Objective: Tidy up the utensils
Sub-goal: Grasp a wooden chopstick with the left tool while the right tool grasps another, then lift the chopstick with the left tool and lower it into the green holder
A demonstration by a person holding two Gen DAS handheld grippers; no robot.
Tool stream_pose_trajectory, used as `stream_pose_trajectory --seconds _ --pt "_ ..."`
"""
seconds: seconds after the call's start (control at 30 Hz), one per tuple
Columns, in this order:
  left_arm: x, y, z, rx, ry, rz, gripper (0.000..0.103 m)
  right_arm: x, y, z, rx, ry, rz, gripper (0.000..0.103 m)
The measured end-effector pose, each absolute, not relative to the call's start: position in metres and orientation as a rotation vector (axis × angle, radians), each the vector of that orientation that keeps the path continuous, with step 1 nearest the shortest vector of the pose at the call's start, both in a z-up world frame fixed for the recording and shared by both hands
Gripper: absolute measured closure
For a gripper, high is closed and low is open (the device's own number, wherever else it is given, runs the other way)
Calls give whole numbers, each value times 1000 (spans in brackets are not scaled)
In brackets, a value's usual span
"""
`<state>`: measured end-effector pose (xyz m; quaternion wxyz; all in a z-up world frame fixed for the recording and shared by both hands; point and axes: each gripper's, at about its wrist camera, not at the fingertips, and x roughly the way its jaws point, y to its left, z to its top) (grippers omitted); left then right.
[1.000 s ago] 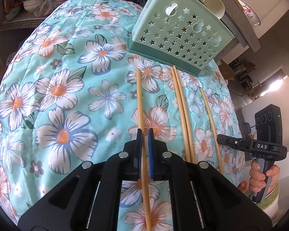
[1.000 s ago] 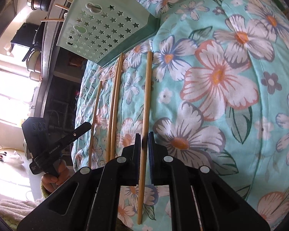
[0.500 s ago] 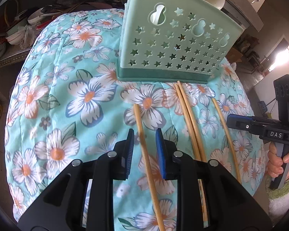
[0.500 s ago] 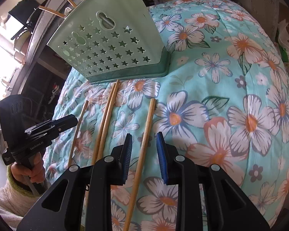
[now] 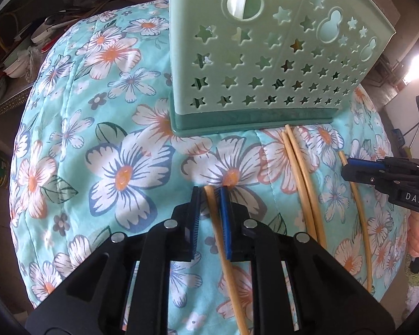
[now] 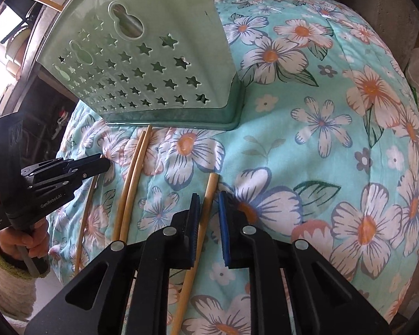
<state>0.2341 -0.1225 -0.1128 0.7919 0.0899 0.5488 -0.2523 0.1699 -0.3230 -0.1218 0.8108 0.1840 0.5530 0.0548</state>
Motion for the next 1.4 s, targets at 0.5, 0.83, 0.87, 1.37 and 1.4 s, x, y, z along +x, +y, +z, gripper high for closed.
stream_pose_trajectory --seconds 0.5,0.83,0.87,1.37,1.4 --pt "225 -98 -74 102 1094 -588 97 163 -329 -70 475 1038 169 96" --pt "211 -76 -12 13 1016 -668 97 141 -331 -9 432 899 208 96" --pt "209 -75 -8 12 1011 -674 97 138 -330 -3 425 886 211 96" --pt "177 -46 100 -98 701 -738 97 100 -334 73 357 658 203 96" --pt "176 -46 108 -107 669 -732 97 99 -334 77 359 648 202 96"
